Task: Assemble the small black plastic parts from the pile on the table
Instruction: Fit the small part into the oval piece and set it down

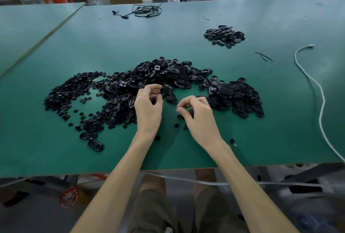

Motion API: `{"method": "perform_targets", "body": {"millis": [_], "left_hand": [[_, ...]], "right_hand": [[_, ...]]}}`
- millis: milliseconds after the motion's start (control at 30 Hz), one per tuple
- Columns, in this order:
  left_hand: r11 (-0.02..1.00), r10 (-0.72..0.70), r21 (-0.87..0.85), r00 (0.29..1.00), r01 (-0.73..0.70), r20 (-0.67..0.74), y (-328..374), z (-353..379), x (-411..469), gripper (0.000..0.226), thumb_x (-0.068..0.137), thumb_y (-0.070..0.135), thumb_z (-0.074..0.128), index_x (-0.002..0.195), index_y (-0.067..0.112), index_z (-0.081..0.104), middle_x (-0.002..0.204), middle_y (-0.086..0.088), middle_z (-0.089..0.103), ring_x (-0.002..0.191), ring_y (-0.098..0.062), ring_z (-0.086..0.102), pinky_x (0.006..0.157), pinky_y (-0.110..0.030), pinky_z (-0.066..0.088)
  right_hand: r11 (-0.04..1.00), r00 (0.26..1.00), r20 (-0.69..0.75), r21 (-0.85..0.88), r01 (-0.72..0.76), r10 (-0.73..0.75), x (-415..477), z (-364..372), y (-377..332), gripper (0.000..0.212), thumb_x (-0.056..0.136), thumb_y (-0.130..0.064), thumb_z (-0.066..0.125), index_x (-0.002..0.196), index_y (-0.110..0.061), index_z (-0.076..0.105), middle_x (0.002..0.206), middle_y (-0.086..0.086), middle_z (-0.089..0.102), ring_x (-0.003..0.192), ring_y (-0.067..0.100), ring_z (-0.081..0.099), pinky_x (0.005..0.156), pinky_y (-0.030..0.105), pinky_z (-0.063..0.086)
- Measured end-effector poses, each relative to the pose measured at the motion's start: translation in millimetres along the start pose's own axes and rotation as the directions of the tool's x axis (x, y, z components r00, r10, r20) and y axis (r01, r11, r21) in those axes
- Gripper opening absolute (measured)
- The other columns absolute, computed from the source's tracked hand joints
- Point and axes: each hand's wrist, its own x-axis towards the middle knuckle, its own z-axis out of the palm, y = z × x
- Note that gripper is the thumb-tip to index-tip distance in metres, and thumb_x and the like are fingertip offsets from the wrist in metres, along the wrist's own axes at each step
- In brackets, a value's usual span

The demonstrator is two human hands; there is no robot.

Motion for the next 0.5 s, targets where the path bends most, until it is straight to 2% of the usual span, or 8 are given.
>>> {"method": "perform_targets", "body": {"millis": [67, 167, 267, 367, 433, 500], "left_hand": [[0.992, -0.004, -0.122, 0.999, 0.010, 0.051, 0, -2, 1, 0.023, 0.098, 0.004, 0.067, 0.116, 0.016, 0.072, 0.112, 0.005, 0.073, 0.098, -0.002, 0.068, 0.088, -0.015, 0.052], [0.972, 0.056, -0.235, 0.987, -0.020, 0.148, 3, -2, 0, 0.023, 0.097, 0.003, 0.069, 0.118, 0.012, 0.074, 0.112, 0.005, 0.077, 0.105, -0.008, 0.072, 0.093, -0.021, 0.054], [0.966, 0.114, -0.249, 0.981, -0.072, 0.157, 3, -1, -1, 0.021, 0.097, 0.002, 0.069, 0.115, 0.011, 0.075, 0.109, 0.005, 0.077, 0.102, -0.012, 0.072, 0.091, -0.024, 0.055], [0.955, 0.091, -0.293, 0.982, -0.039, 0.167, 3, -1, -1, 0.018, 0.097, 0.001, 0.069, 0.112, 0.009, 0.074, 0.105, 0.002, 0.077, 0.095, -0.016, 0.075, 0.086, -0.025, 0.056], [0.943, 0.078, -0.333, 0.979, -0.012, 0.186, 3, -1, -2, 0.016, 0.097, 0.001, 0.068, 0.111, 0.008, 0.073, 0.101, 0.000, 0.077, 0.087, -0.016, 0.077, 0.078, -0.022, 0.056], [0.943, 0.087, -0.333, 0.976, -0.017, 0.197, 2, 0, -1, 0.016, 0.098, 0.001, 0.068, 0.109, 0.010, 0.074, 0.099, 0.003, 0.077, 0.082, -0.012, 0.076, 0.074, -0.020, 0.056]], "right_hand": [[0.999, 0.999, -0.047, 0.035, -0.011, 0.013, 0, -1, -1, 0.006, 0.098, -0.014, 0.069, 0.098, -0.019, 0.067, 0.094, -0.015, 0.056, 0.105, 0.015, 0.057, 0.089, 0.028, 0.052], [0.998, 0.995, -0.101, 0.062, -0.003, 0.009, 0, -3, -3, 0.013, 0.097, -0.014, 0.071, 0.097, -0.026, 0.066, 0.094, -0.015, 0.056, 0.099, 0.007, 0.058, 0.078, 0.014, 0.049], [0.994, 0.993, -0.116, 0.113, -0.002, 0.015, -1, -6, -6, 0.016, 0.095, -0.014, 0.074, 0.097, -0.030, 0.069, 0.095, -0.019, 0.055, 0.089, 0.003, 0.057, 0.076, 0.008, 0.046], [0.992, 0.992, -0.125, 0.123, -0.012, 0.027, -2, -9, -8, 0.014, 0.093, -0.016, 0.076, 0.097, -0.029, 0.074, 0.092, -0.023, 0.059, 0.090, 0.005, 0.058, 0.077, 0.008, 0.046], [0.993, 0.992, -0.123, 0.114, -0.006, 0.021, -2, -10, -10, 0.012, 0.093, -0.017, 0.077, 0.097, -0.028, 0.075, 0.095, -0.035, 0.062, 0.093, 0.011, 0.058, 0.078, 0.008, 0.045], [0.994, 0.992, -0.127, 0.111, 0.023, -0.009, -2, -11, -11, 0.013, 0.092, -0.016, 0.078, 0.097, -0.028, 0.075, 0.100, -0.051, 0.055, 0.093, 0.012, 0.058, 0.078, 0.007, 0.044]]}}
